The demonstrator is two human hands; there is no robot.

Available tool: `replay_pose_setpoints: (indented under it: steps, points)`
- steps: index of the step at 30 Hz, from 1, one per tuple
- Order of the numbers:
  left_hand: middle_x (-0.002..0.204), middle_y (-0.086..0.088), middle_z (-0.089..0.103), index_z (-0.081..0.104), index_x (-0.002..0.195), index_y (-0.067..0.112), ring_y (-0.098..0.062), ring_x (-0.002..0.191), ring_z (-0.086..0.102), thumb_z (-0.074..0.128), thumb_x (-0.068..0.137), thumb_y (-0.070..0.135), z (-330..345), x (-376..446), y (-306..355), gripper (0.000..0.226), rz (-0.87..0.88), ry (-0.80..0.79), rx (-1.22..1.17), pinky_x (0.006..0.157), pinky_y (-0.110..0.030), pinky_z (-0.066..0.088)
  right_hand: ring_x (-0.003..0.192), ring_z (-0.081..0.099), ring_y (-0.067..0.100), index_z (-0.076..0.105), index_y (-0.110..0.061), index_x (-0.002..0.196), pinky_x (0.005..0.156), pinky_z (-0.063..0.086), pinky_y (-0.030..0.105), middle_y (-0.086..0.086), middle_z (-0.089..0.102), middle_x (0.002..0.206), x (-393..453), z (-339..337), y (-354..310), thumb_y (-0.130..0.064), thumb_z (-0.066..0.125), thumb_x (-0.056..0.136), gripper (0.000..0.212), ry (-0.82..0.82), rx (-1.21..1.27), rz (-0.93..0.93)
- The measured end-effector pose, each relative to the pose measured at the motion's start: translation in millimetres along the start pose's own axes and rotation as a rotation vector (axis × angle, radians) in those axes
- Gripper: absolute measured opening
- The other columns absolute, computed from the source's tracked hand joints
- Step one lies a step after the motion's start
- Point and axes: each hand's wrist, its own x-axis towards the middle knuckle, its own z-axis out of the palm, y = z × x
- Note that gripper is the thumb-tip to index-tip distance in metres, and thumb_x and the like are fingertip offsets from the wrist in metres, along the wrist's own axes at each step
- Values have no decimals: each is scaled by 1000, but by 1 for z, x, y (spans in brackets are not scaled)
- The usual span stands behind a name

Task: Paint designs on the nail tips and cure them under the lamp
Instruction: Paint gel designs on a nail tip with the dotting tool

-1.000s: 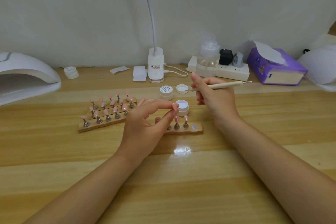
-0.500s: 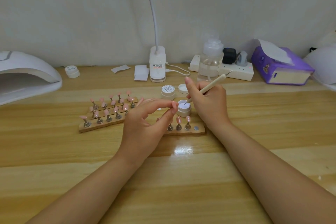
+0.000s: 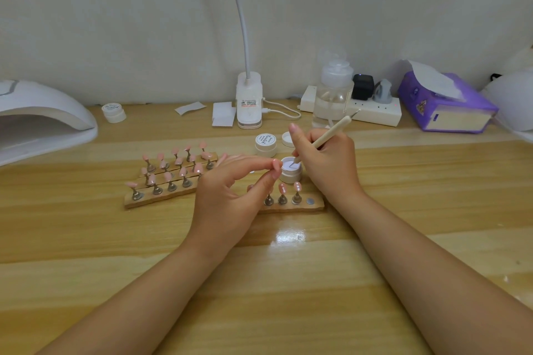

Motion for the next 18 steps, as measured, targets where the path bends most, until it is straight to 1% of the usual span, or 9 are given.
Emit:
replay_pose_setpoints:
  steps: [2,4,5,8,11,12,15,17,18]
  points:
    - [83,33,64,64,95,33,2,83,63,69,73,32,0,0,0,23,-6,3,-3,91,-57,43,57,51,33,50,15,56,53,37,34,30,54,56,-1,0,-1,-26,61,88,53,-6,4,2]
    - [80,32,65,70,85,34,2,82,63,67,74,26,0,0,0,14,-5,7,3,91,-56,43,56,51,33,49,14,54,53,37,34,29,54,56,-1,0,-1,-26,61,88,54,-5,15,8]
    - [79,33,64,70,84,33,2,82,63,66,74,24,0,0,0,14,-4,8,5,90,-56,43,57,52,33,49,14,54,54,38,34,29,54,56,-1,0,-1,-26,61,88,54,-1,22,11]
    - [78,29,64,66,86,31,3,82,63,66,75,23,0,0,1,14,2,6,9,90,-57,44,58,53,33,50,13,53,55,39,33,28,55,56,-1,0,-1,-26,62,88,53,11,46,14]
    - [78,29,64,66,87,30,2,82,63,66,75,24,0,0,2,14,1,4,7,90,-57,43,54,54,27,53,13,55,54,40,30,24,56,53,0,0,-1,-27,61,88,53,15,60,22]
    - [78,29,64,66,87,30,1,82,63,66,74,24,0,0,2,14,-3,4,4,91,-57,43,50,53,21,55,12,55,52,41,27,19,57,50,0,0,-1,-27,61,88,52,17,67,27]
    - [81,24,65,65,87,30,0,82,63,66,75,24,0,0,3,14,0,1,11,90,-57,43,46,52,2,58,6,53,50,39,16,-8,53,42,0,0,1,-28,62,88,49,30,86,47]
    - [82,21,65,65,87,30,0,82,63,65,75,25,0,0,3,13,0,-4,8,90,-57,43,44,51,-1,59,5,53,50,38,12,-12,51,38,1,0,2,-30,62,87,49,34,97,61]
    - [81,20,66,65,87,31,0,82,63,65,75,26,0,0,3,12,-1,-7,6,90,-57,43,44,50,-2,59,5,53,50,38,12,-14,51,37,1,0,2,-30,62,87,49,38,102,68]
